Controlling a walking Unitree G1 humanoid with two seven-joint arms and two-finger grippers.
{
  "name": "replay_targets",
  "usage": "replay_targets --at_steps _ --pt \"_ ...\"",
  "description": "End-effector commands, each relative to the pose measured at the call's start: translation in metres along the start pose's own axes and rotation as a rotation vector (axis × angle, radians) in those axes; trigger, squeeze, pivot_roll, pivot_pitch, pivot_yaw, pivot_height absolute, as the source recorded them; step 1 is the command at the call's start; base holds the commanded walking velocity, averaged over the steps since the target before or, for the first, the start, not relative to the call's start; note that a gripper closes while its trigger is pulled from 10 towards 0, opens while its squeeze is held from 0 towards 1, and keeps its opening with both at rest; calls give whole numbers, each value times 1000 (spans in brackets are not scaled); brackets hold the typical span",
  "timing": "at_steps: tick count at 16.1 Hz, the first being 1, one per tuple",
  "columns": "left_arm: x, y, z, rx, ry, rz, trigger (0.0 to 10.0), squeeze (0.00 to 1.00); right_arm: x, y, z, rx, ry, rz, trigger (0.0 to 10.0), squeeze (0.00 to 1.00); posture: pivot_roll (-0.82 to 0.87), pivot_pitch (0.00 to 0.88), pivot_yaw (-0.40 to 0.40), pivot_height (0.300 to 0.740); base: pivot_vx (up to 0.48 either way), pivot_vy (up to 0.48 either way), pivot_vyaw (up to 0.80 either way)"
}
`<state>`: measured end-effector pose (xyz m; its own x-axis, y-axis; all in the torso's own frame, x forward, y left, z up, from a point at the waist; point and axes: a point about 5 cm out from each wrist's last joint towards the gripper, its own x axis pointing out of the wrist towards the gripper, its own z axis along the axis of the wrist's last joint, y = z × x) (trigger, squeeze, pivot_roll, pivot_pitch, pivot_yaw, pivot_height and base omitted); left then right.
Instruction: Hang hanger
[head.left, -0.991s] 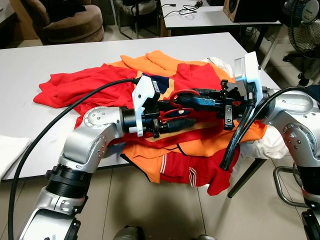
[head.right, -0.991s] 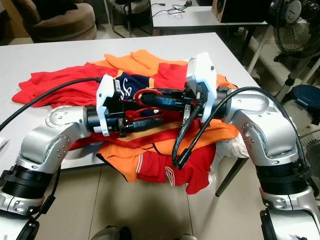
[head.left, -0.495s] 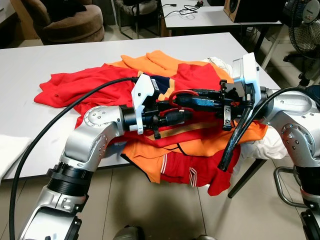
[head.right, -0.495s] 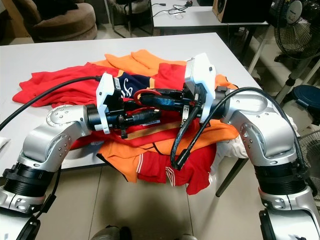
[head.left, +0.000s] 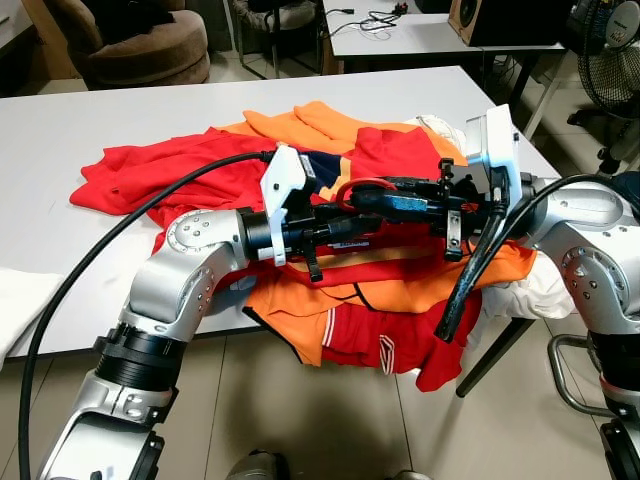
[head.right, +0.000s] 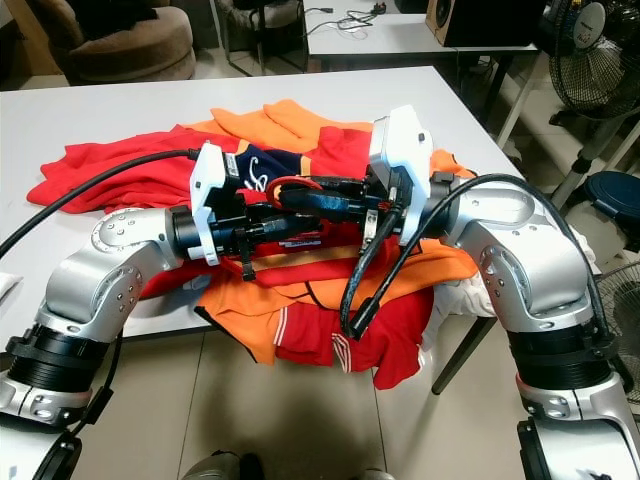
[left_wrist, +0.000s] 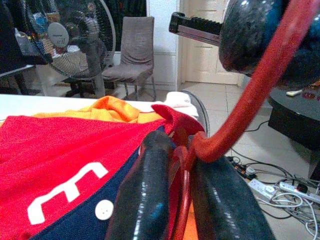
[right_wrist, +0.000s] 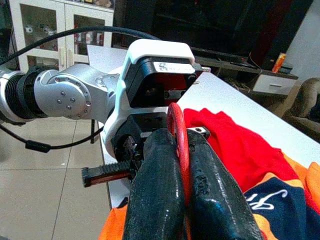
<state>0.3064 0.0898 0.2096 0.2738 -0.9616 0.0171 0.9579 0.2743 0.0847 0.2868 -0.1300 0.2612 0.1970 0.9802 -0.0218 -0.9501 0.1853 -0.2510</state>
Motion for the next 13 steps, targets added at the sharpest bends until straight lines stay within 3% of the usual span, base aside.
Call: replay_targets --at_steps 1,4,5,10,13 --pt "-2 5 8 18 -35 11 0 0 -1 -1 5 -27 -4 4 0 0 -175 42 59 740 0 0 0" --pt "-2 5 11 18 -62 11 0 0 -2 -1 6 -27 -4 -2 353 0 -177 41 61 740 0 0 0" --pt "-2 6 12 21 -68 15 0 0 -2 -3 6 -27 -5 -26 10000 1000 -178 40 60 740 0 0 0" --pt "-2 12 18 46 -95 38 0 0 -7 -7 8 -45 -7 -52 10000 1000 -181 34 67 740 0 0 0" --pt "-5 16 25 65 -115 40 0 0 -24 -8 -2 -68 65 -131 10000 1000 -187 25 74 740 0 0 0"
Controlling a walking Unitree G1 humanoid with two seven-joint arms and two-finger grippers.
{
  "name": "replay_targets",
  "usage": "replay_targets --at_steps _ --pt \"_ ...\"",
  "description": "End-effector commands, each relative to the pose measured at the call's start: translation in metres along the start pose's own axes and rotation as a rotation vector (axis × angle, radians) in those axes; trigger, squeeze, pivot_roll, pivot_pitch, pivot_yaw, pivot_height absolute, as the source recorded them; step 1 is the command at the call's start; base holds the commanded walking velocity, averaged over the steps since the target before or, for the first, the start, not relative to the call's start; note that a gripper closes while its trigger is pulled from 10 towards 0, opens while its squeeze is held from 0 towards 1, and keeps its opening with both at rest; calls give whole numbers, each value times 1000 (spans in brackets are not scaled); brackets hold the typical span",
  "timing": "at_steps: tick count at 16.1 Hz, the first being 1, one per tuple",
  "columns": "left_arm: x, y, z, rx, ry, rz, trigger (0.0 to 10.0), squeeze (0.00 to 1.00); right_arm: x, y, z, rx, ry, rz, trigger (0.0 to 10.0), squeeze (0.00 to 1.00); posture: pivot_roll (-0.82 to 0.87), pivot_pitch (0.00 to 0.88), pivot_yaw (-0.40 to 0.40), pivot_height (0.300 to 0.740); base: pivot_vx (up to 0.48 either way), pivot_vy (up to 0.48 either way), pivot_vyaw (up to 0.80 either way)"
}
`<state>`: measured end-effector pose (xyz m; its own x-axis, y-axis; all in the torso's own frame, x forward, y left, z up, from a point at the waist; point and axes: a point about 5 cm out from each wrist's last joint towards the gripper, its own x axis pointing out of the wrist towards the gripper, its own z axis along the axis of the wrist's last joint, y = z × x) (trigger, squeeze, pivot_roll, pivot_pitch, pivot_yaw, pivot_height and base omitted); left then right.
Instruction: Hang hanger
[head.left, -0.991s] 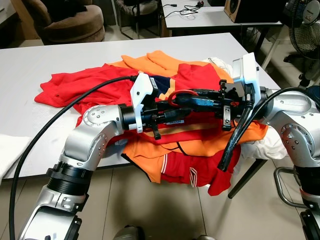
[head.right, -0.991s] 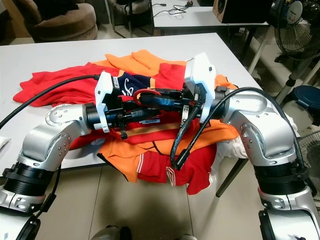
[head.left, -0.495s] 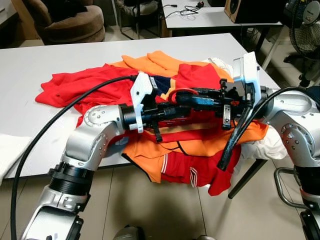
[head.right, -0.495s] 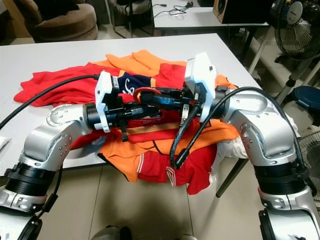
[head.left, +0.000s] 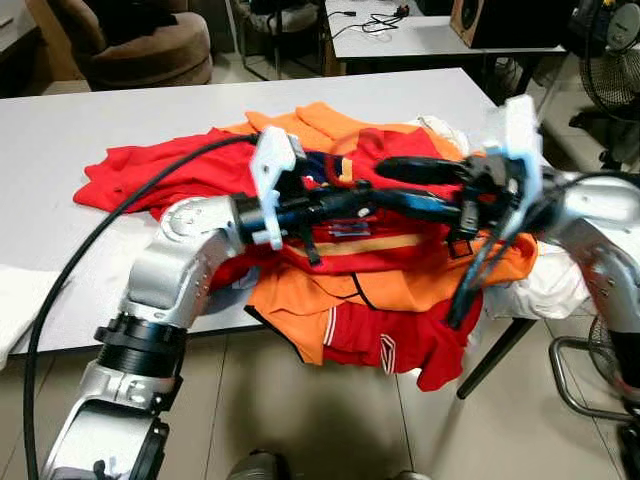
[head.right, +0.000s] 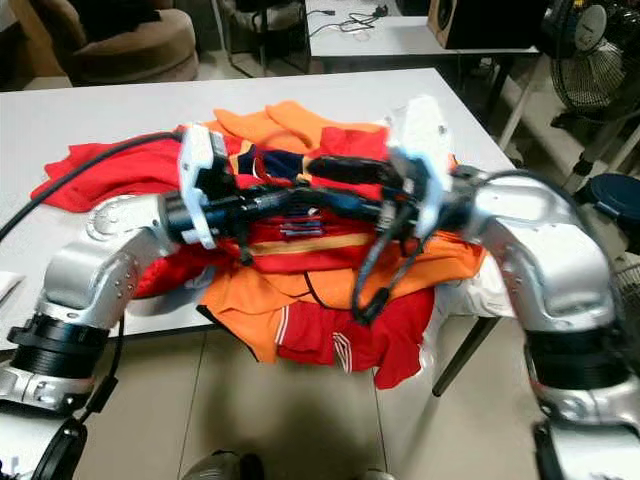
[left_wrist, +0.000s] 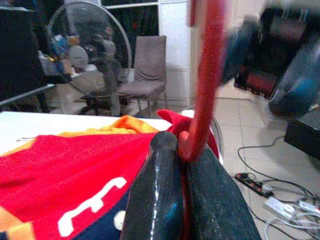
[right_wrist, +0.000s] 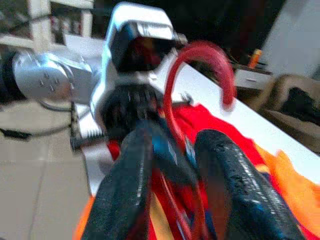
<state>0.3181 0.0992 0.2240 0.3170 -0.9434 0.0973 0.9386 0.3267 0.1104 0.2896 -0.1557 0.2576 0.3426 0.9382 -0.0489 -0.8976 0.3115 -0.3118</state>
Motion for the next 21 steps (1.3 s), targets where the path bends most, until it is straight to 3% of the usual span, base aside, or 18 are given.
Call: replay_targets --at_steps 1,2,3,4,5,8,10,12,13,14,18,20,21 --pt "1 2 13 39 -46 -14 0 0 -7 -4 -2 -32 16 -56 10000 1000 -185 22 73 740 0 0 0" --pt "0 4 16 52 -48 -11 0 0 -17 -7 3 -27 -17 -113 10000 867 -182 19 74 740 0 0 0" --pt "0 5 17 57 -48 -9 0 0 -20 -7 5 -20 -33 -130 10000 867 -182 19 74 740 0 0 0" --pt "-1 12 24 77 -58 26 0 0 -36 -15 31 16 -180 -238 10000 0 -180 15 78 740 0 0 0" --pt "-2 19 32 94 -64 74 0 0 -53 -20 51 23 -298 -329 10000 0 -182 15 78 740 0 0 0" --pt "-1 35 50 160 -17 199 0 0 -66 -20 80 -16 -427 -478 10000 0 -185 14 90 740 0 0 0" --pt "-3 47 64 170 10 314 0 0 -62 -15 78 -17 -401 -584 10000 0 -191 11 104 740 0 0 0" --pt "-11 61 75 160 54 513 0 0 -44 -4 55 42 -296 -773 10000 0 -191 8 115 740 0 0 0" --pt "-15 61 75 165 74 565 2980 0 -37 0 46 98 -293 -873 10000 0 -191 8 123 740 0 0 0" --pt "-17 58 73 185 97 579 10000 0 -33 3 43 152 -316 -928 10000 0 -191 7 124 740 0 0 0" --pt "-30 55 65 144 305 706 10000 0 -6 24 25 280 -92 -995 10000 0 -204 5 131 740 0 0 0" --pt "-31 60 73 -1 223 793 10000 0 4 32 20 340 -91 -1003 10000 0 -216 6 126 740 0 0 0" --pt "-30 60 75 -14 177 802 10000 0 8 36 15 355 -75 -994 10000 0 -213 9 122 740 0 0 0"
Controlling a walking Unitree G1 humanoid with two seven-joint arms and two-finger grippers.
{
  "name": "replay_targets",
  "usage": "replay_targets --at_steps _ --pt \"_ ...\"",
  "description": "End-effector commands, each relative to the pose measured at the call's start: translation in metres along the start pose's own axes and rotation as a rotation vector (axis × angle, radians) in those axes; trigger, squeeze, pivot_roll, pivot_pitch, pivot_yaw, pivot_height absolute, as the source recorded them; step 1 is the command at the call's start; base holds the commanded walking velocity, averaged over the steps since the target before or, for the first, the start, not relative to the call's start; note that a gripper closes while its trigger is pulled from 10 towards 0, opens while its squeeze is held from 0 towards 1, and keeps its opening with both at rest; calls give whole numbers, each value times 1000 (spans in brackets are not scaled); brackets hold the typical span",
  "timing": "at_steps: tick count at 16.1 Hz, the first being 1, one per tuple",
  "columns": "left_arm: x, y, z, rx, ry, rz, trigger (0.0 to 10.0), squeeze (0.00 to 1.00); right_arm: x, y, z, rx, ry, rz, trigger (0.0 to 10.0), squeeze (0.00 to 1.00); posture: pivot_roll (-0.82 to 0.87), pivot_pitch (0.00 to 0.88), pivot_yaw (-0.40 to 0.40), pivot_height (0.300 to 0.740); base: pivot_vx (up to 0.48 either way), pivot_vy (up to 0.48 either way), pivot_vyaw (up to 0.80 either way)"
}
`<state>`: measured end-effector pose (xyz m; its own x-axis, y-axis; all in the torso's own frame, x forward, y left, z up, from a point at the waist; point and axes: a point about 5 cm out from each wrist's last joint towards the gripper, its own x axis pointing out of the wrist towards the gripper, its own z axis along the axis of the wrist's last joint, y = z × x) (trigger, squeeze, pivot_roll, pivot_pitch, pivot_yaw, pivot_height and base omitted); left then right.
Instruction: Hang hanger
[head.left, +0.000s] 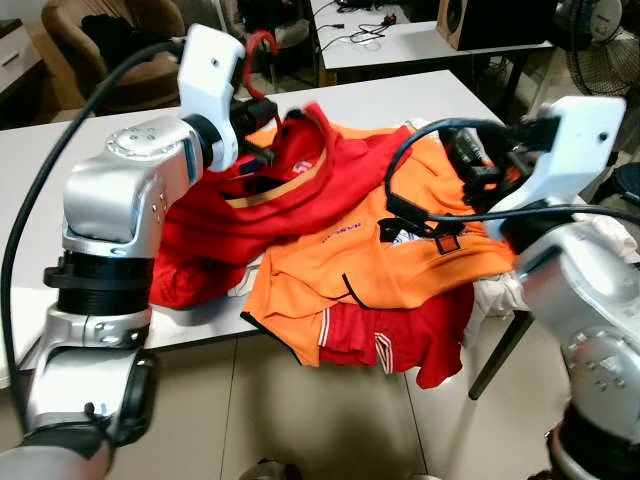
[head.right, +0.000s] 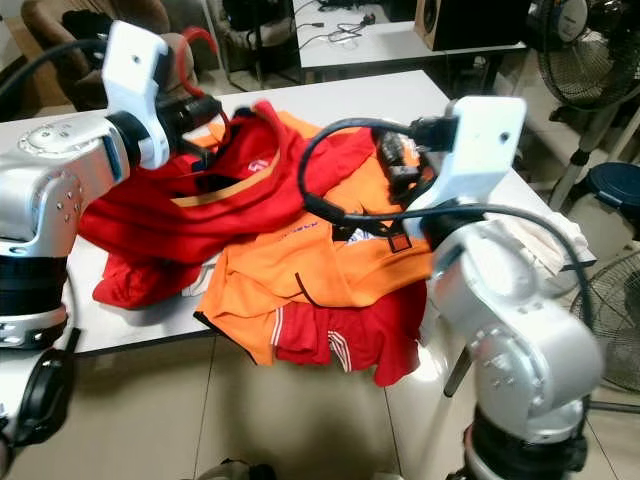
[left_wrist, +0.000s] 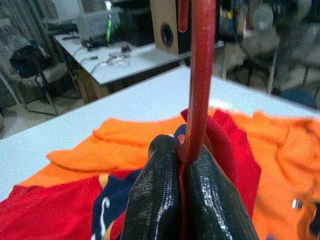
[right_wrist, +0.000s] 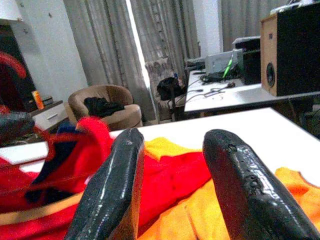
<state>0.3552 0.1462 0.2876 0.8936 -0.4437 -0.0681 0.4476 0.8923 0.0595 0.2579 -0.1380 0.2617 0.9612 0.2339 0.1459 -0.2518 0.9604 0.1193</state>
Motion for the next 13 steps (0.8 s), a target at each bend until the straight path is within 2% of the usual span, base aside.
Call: replay_targets --at_steps 1,2,4,6,7,8,9,10,13 --pt "-5 2 4 -1 -60 27 10000 0 -3 6 -8 1 23 6 10000 0 -215 7 121 740 0 0 0" --pt "-7 0 -5 -6 -58 27 10000 0 -5 6 -10 -33 26 7 10000 0 -221 6 119 740 0 0 0" --pt "-19 -5 -36 6 -108 114 10000 0 -10 5 -15 -223 39 23 10000 0 -240 0 73 740 0 0 0" --pt "-30 -7 -49 -15 -138 172 10000 0 -11 0 -18 -263 30 14 10000 0 -239 0 23 740 0 0 0" --pt "-35 -9 -53 14 -169 162 10000 0 -9 -4 -20 -269 25 0 10000 0 -231 0 -6 740 0 0 0" --pt "-41 -7 -60 17 -196 185 10000 0 -7 -9 -21 -317 5 0 10000 0 -225 0 -18 740 0 0 0" --pt "-43 -6 -62 24 -203 194 10000 0 -7 -10 -21 -337 -3 3 10000 0 -225 0 -18 740 0 0 0" --pt "-54 -3 -75 47 -195 221 10000 0 -7 -18 -21 -277 -54 -17 10000 0 -211 0 -37 740 0 0 0" --pt "-62 -7 -78 45 -182 220 10000 0 -9 -21 -23 -247 -79 -22 10000 0 -202 0 -37 740 0 0 0"
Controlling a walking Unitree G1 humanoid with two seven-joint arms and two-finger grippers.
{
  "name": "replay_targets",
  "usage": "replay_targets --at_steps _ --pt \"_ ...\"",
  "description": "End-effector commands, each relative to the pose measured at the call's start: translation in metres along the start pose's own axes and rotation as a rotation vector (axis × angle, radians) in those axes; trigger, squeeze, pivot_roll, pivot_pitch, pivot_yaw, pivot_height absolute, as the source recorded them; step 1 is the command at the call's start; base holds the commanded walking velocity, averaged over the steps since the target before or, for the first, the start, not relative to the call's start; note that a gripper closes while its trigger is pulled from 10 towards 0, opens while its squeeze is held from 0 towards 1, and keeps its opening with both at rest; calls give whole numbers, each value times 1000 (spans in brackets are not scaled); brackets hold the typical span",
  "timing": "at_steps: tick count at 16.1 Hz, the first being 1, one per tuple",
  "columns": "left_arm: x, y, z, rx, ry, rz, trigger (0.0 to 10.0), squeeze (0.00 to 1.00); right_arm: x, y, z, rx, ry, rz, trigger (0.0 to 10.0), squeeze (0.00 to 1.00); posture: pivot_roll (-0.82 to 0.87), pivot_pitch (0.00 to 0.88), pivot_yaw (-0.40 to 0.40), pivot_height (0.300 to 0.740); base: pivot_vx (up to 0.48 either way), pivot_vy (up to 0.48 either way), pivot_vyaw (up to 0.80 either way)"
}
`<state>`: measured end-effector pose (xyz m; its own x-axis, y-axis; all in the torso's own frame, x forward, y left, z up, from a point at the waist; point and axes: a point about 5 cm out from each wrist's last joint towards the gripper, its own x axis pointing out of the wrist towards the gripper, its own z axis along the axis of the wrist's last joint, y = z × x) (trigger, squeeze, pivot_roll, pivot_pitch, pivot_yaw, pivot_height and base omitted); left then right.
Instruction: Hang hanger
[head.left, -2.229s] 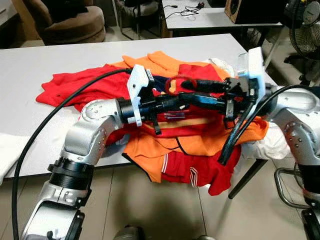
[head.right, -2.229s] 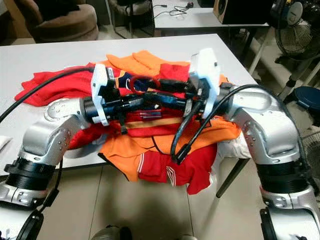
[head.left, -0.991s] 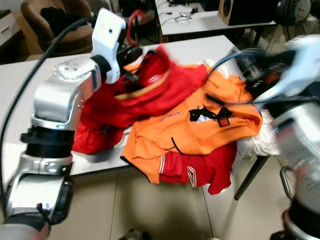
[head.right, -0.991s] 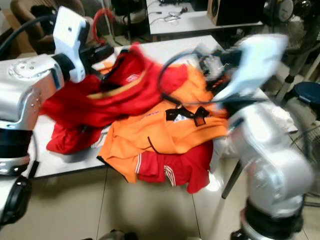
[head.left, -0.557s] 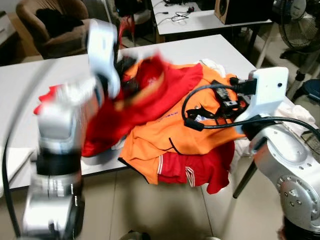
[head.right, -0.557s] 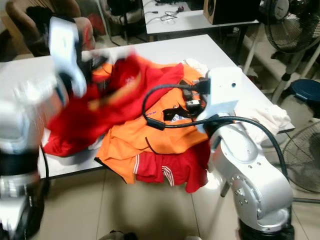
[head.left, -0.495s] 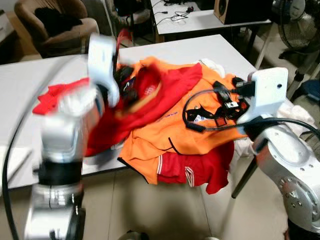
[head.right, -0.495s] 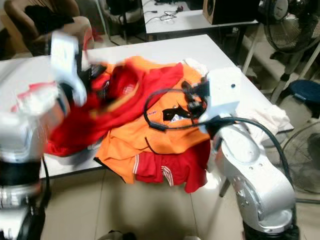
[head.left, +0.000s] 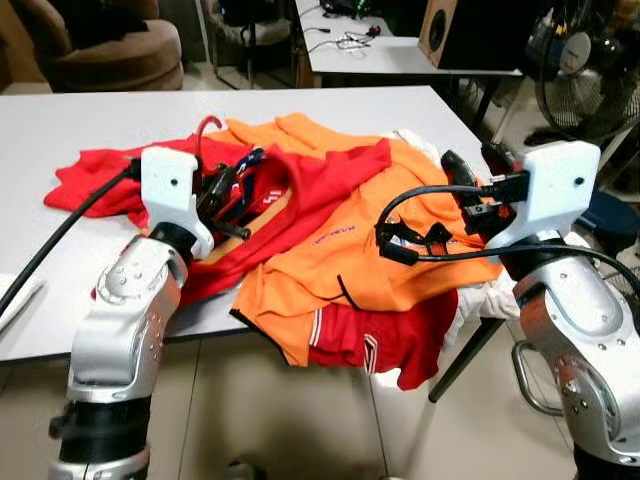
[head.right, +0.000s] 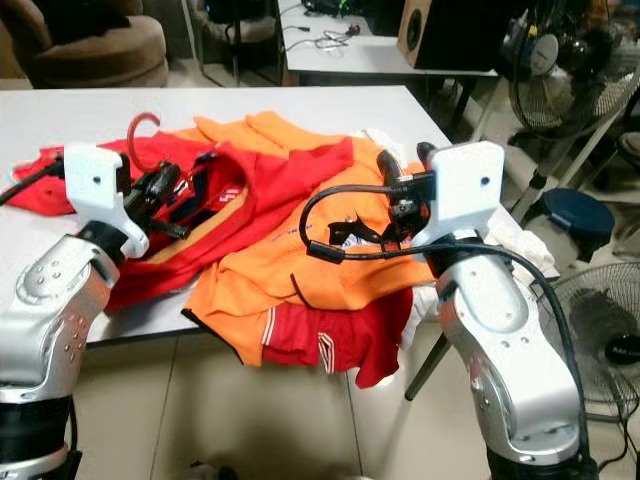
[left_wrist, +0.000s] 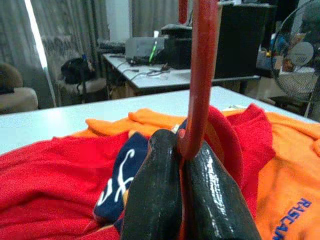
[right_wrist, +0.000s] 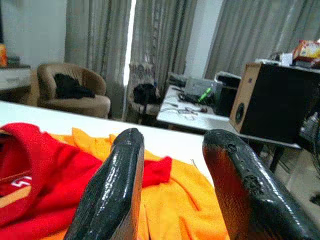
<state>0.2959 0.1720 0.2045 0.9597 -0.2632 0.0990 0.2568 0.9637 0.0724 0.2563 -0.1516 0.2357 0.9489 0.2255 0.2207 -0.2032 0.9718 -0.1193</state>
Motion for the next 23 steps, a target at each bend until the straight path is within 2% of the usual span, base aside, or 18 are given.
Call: replay_targets --at_steps 1,4,6,7,8,13,17,21,23 --pt "-1 0 15 19 -58 2 10000 0 0 -4 0 -5 -13 -10 10000 0 -203 0 -29 740 0 0 0" --pt "5 -1 30 32 -107 -19 10000 0 1 -4 4 -9 -41 -5 10000 0 -202 0 -18 740 -215 0 0" --pt "12 3 58 43 -191 -18 10000 0 5 -7 18 -16 -92 -6 10000 0 -204 0 -12 740 -321 0 0" --pt "13 4 62 43 -202 -18 10000 0 6 -8 20 -19 -100 -4 10000 0 -203 0 -11 740 -322 0 0" --pt "15 7 79 52 -244 -17 10000 0 9 -7 28 -19 -124 6 10000 0 -203 0 -8 740 -334 0 0" --pt "16 14 96 71 -279 -9 10000 0 13 0 45 -6 -172 42 10000 0 -197 0 -7 740 -374 0 0" --pt "13 21 108 78 -301 8 10000 0 17 6 67 17 -251 72 10000 0 -192 1 -10 740 -363 0 0" --pt "10 26 112 85 -302 26 10000 0 18 11 72 30 -266 96 10000 0 -185 0 -15 740 -362 0 0" --pt "4 34 111 103 -288 48 10000 0 19 15 74 43 -265 118 10000 0 -177 0 -20 740 -354 0 0"
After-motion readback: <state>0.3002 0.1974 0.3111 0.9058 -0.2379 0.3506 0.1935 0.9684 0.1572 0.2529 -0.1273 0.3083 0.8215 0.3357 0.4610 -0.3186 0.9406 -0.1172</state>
